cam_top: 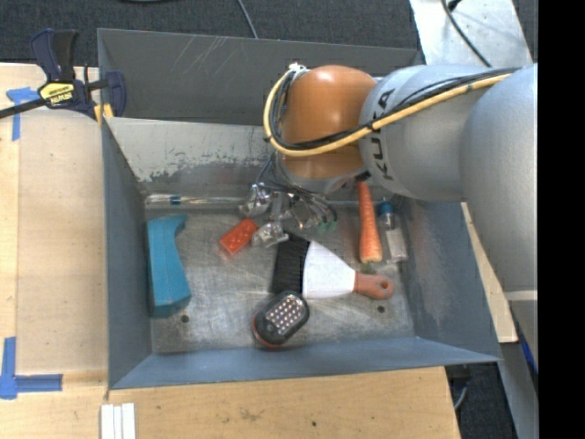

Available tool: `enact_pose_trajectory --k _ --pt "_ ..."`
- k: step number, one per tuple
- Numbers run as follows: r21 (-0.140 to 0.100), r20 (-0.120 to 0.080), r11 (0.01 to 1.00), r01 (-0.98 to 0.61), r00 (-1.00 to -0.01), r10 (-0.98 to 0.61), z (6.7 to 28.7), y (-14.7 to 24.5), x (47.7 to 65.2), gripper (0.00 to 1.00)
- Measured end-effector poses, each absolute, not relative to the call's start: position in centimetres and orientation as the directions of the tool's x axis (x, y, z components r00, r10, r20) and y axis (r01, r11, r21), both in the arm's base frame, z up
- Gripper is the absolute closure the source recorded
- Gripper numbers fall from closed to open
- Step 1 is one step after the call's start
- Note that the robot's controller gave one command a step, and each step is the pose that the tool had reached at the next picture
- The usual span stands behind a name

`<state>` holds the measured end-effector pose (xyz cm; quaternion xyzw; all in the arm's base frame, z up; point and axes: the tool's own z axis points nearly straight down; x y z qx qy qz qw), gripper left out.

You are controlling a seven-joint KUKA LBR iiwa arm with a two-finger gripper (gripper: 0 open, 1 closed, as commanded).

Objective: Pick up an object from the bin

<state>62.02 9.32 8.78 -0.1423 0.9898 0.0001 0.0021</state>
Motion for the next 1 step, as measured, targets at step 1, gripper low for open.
enact_pose_trajectory --k 1 --pt "0.0 -0.004 0.959 -0.282 -0.959 -0.282 9.86 9.33 62.03 1.0"
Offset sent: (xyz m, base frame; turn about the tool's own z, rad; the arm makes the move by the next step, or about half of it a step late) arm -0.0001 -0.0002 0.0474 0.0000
